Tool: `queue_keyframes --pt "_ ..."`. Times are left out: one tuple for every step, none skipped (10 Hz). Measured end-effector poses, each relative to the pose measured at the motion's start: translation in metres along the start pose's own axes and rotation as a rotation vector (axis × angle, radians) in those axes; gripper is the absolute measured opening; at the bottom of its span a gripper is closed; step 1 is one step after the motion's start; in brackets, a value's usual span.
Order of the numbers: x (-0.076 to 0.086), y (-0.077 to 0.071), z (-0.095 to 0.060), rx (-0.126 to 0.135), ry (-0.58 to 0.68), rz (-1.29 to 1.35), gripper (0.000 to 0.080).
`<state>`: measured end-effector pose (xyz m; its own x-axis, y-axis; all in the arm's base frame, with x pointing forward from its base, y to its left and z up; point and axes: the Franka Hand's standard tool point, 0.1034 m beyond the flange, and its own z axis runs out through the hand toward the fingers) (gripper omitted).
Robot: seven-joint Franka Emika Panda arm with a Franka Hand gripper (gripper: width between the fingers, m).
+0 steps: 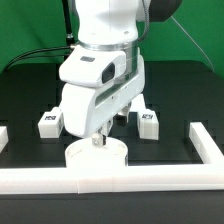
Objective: Assemble stool
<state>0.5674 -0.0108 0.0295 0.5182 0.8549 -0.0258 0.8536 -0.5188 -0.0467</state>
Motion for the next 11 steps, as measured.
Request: queue_keyframes --pt "0.001 0.001 0.000 -0.001 0.001 0.000 0.0649" --pt "0.002 0.002 0.003 -0.001 0.002 -0.001 0.0649" --pt "0.005 0.005 0.007 0.000 0.003 -0.001 0.0649" --pt "0.005 0.007 0.008 0.000 0.003 0.000 0.0649" --pt "0.004 0.006 0.011 0.004 0.001 0.001 0.0649" --pt "0.003 0.004 0.016 0.011 -0.002 0.001 0.0649" --pt "0.004 0.004 0.017 0.007 0.001 0.002 0.0649" --pt "0.004 0.005 0.017 0.005 0.002 0.003 0.0649" --pt "0.004 0.005 0.017 0.005 0.002 0.003 0.0537" --pt "0.004 0.005 0.017 0.006 0.002 0.003 0.0401" --pt "0.004 0.005 0.017 0.006 0.002 0.003 0.0401"
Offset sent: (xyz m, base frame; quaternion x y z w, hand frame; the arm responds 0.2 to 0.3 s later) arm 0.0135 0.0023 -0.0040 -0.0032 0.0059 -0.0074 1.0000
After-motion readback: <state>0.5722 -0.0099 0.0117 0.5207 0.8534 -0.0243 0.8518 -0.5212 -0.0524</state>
